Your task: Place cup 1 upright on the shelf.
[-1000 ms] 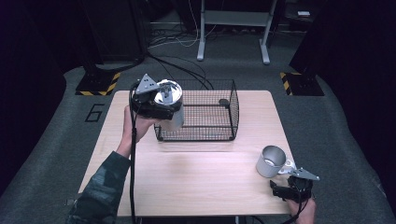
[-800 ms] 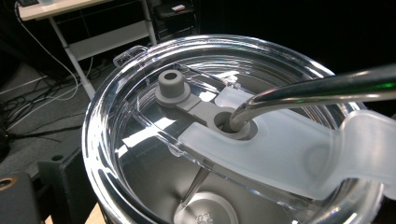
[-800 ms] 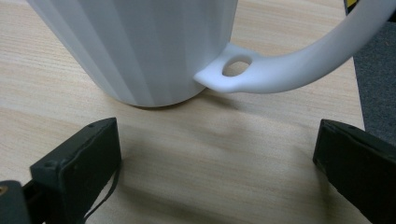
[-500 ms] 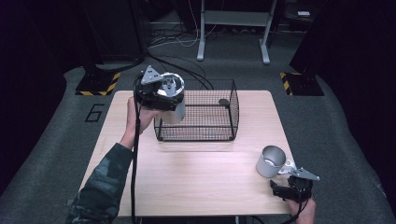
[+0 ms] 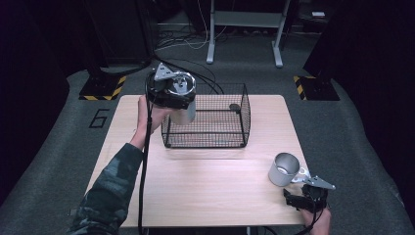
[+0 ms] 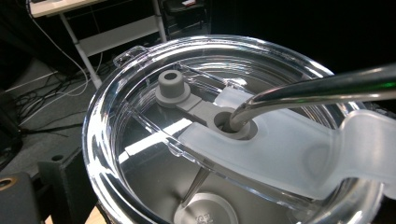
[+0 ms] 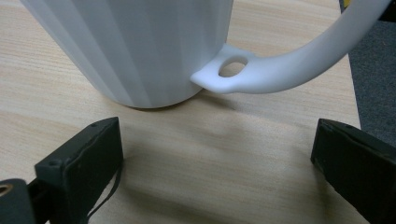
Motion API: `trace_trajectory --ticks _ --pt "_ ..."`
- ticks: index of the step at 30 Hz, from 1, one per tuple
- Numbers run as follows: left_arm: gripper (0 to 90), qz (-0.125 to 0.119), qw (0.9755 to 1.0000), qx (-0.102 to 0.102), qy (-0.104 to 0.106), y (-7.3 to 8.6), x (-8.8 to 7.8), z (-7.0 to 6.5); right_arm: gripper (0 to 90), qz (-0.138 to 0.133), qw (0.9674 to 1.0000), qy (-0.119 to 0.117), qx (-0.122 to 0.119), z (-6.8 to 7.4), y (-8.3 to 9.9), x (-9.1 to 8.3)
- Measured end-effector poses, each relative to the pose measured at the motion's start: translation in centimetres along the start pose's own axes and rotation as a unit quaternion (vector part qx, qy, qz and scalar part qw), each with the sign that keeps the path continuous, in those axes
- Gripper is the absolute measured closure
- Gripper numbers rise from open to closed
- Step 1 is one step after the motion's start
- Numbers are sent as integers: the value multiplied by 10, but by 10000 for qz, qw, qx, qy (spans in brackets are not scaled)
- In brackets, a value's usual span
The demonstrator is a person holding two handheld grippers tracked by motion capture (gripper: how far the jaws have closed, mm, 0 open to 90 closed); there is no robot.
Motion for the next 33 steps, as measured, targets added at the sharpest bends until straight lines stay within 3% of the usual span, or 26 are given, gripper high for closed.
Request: trace_trajectory --ticks 16,33 --pt "38 149 9996 -172 -152 1 30 12 17 2 10000 -1 1 0 0 0" --pt "38 467 9982 -296 -238 16 62 21 19 3 10000 11 25 0 0 0"
Point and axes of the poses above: each handheld gripper's, and its own axes: x roughly forward along the jaws, y roughly out of its underside, z roughly to its left, the point moved 10 cm from there along x, roughly forward along the jaws
